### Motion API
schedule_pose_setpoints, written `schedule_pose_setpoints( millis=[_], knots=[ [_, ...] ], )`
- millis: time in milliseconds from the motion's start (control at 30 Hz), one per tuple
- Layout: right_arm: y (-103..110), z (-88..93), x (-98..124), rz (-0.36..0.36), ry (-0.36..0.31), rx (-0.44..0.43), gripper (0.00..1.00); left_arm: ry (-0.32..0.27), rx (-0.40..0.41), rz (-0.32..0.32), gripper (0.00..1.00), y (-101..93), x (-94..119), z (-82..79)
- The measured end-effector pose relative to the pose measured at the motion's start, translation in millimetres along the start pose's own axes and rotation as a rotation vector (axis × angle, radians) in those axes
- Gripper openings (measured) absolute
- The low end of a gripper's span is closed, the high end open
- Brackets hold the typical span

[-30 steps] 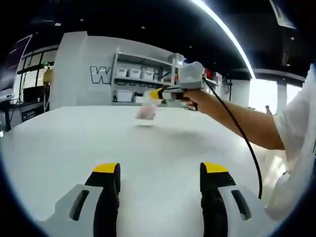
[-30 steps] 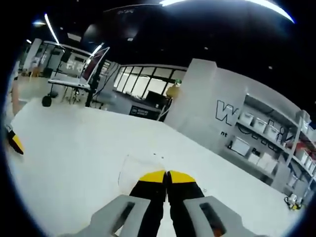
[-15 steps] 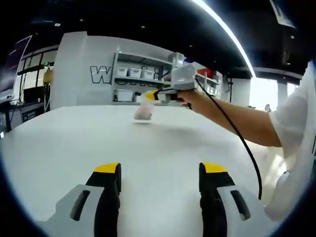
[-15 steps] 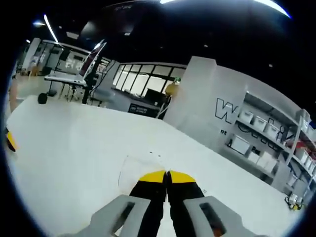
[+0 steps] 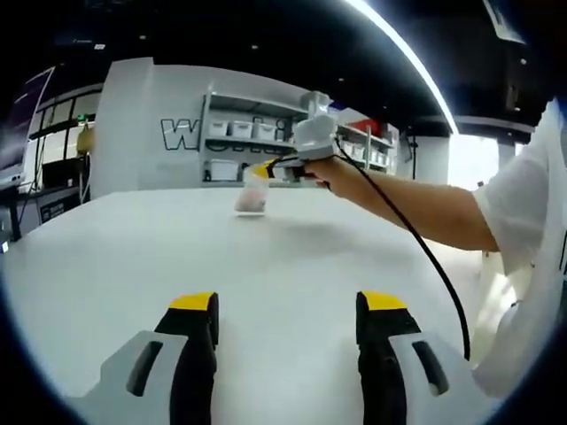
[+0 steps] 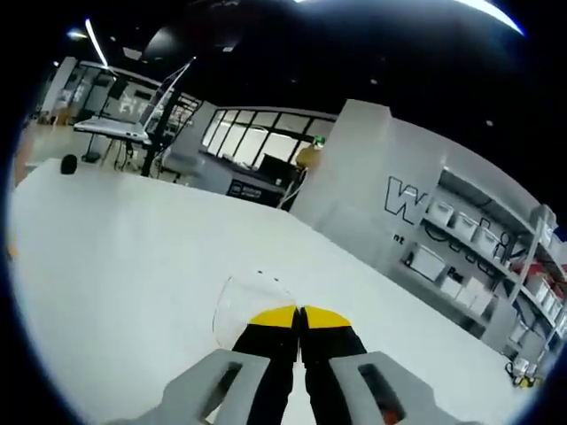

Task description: Open the resealable bag by pulling the two sides of the seal apart until the entire bag opening is separated and visibly accessible.

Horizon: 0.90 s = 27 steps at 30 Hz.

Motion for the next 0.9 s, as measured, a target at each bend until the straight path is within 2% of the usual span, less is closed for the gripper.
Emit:
schedule_pose_setpoints(
  millis=[200,633,900],
  knots=[
    [2.4,0.8,-6.5,-0.011,0.000,0.011,0.00,0.001,0.000,0.000,0.62,0.3,0.5,-0.3],
    [15.0,13.5,-1.9,-0.051,0.019,-0.066,0.00,0.006,-0.003,0.002,0.62,-0.5,0.7,-0.9],
    [30.9,21.5,5.1,-0.079,0.033,-0.132,0.00,0.009,-0.001,0.001,0.62,-0.5,0.8,-1.4]
  ],
)
Point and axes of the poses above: the point that each gripper's makers call its tool centre point, and the gripper's own axes: x roughly backward along the fingers, y roughly to its left, z roughly out of its underside, the point moved 10 cm from there along x, roughly backward along the fingers, and after that the axes turned 7 degrees about x, right-handed, at the moved point
